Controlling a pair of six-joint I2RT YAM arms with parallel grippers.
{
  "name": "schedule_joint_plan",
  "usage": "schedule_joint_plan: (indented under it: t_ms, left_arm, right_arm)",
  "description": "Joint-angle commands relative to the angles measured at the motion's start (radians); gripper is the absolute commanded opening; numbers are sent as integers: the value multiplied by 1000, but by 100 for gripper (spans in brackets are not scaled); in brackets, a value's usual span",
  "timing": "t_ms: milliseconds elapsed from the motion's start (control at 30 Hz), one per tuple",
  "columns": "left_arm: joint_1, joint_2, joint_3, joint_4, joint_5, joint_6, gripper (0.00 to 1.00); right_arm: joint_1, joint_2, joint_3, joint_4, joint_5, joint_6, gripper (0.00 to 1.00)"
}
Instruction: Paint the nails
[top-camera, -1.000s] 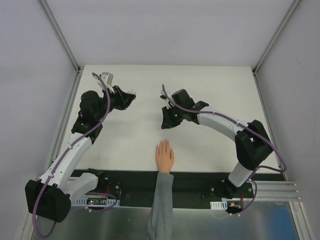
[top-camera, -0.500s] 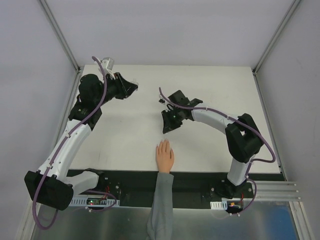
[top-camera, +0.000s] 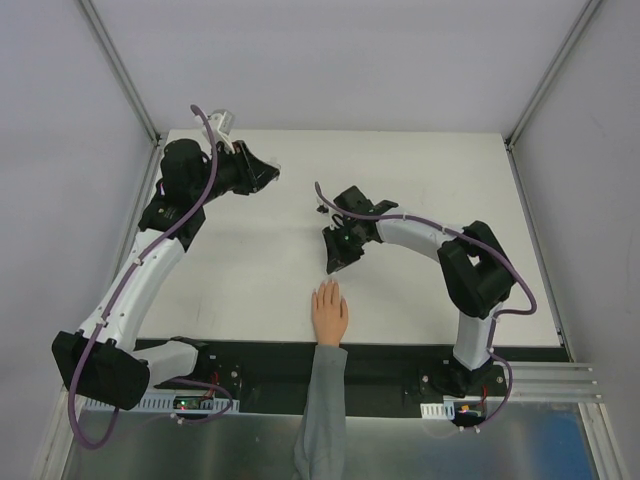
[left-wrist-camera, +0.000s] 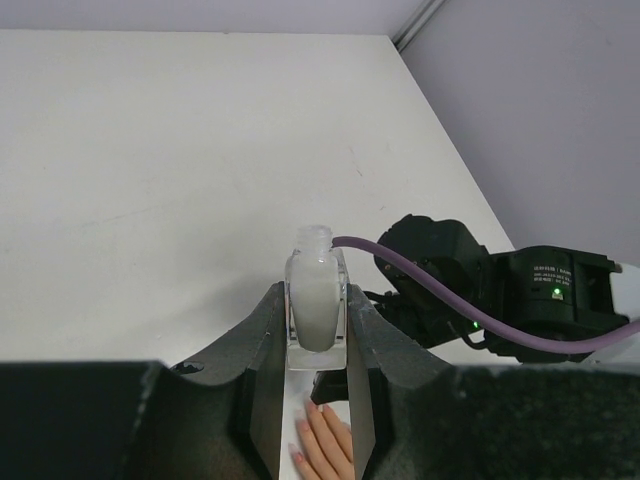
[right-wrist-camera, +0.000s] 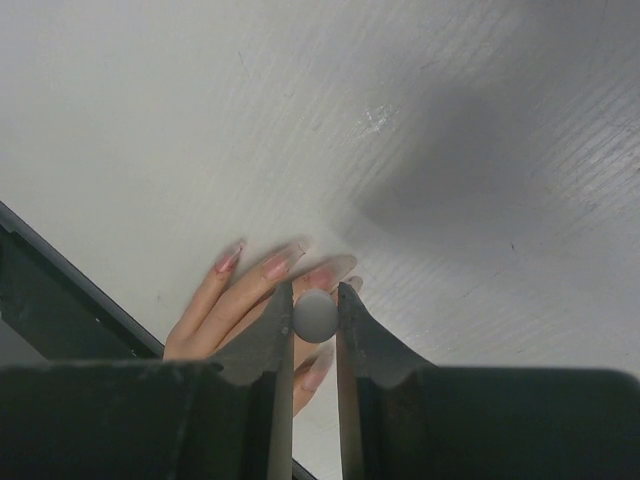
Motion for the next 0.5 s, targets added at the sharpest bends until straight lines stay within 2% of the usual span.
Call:
schedule_joint_plan:
  t_ms: [0,467]
  left_arm:
    - [-9,1,52,9,32,14,0]
    - [-1,33,88,-14,54,30,0]
  right_arm:
    - [1,13,54,-14,-6,17,0]
    - [-1,30,82,-31,0,24,0]
